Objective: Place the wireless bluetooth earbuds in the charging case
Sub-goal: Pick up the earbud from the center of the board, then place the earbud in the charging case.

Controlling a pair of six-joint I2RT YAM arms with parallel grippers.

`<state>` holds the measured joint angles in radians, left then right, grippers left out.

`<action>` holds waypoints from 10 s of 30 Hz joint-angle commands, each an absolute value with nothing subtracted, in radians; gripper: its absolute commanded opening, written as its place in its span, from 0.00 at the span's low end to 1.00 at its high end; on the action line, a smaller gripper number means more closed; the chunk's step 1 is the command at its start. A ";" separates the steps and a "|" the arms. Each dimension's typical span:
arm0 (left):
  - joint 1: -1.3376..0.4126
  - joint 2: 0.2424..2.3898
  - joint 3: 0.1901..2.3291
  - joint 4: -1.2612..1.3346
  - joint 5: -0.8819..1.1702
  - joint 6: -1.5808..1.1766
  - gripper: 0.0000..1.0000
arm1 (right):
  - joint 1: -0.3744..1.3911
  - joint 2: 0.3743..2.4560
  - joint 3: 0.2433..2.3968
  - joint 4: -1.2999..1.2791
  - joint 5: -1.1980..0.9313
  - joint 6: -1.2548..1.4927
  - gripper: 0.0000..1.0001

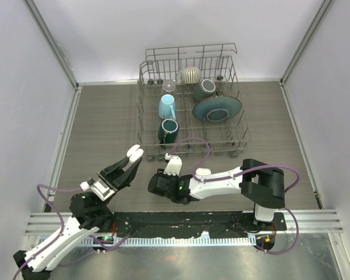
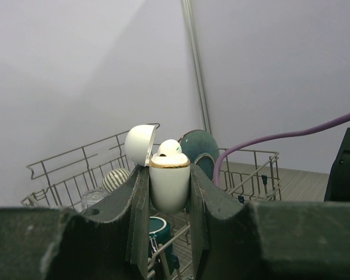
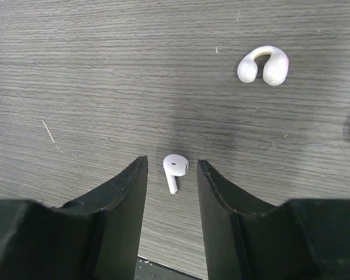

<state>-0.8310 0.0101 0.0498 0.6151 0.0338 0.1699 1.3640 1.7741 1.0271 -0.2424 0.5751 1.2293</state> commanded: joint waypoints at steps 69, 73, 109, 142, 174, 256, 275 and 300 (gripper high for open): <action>-0.831 -0.041 0.017 0.649 0.009 0.173 0.00 | 1.382 1.971 1.223 -0.466 0.612 1.212 0.35; -0.830 -0.041 0.017 0.650 0.009 0.170 0.00 | 1.385 1.965 1.218 -0.471 0.615 1.204 0.35; -0.830 -0.041 0.020 0.649 0.009 0.166 0.00 | 1.393 1.927 1.154 -0.428 0.584 1.077 0.29; -0.831 -0.037 0.031 0.634 0.009 0.176 0.00 | 1.394 1.930 1.155 -0.456 0.551 1.017 0.39; -0.831 -0.032 0.032 0.630 0.009 0.163 0.00 | 1.413 1.332 0.750 0.080 0.935 0.861 0.01; -0.831 0.189 0.012 0.998 0.160 0.005 0.00 | 1.422 1.520 0.781 1.667 0.466 0.025 0.01; -0.831 0.307 0.025 1.213 0.086 -0.057 0.00 | 1.422 1.537 0.755 1.667 0.451 -0.021 0.01; -0.831 0.290 0.023 1.216 0.038 -0.031 0.00 | 1.430 1.482 0.683 1.646 0.440 -0.031 0.01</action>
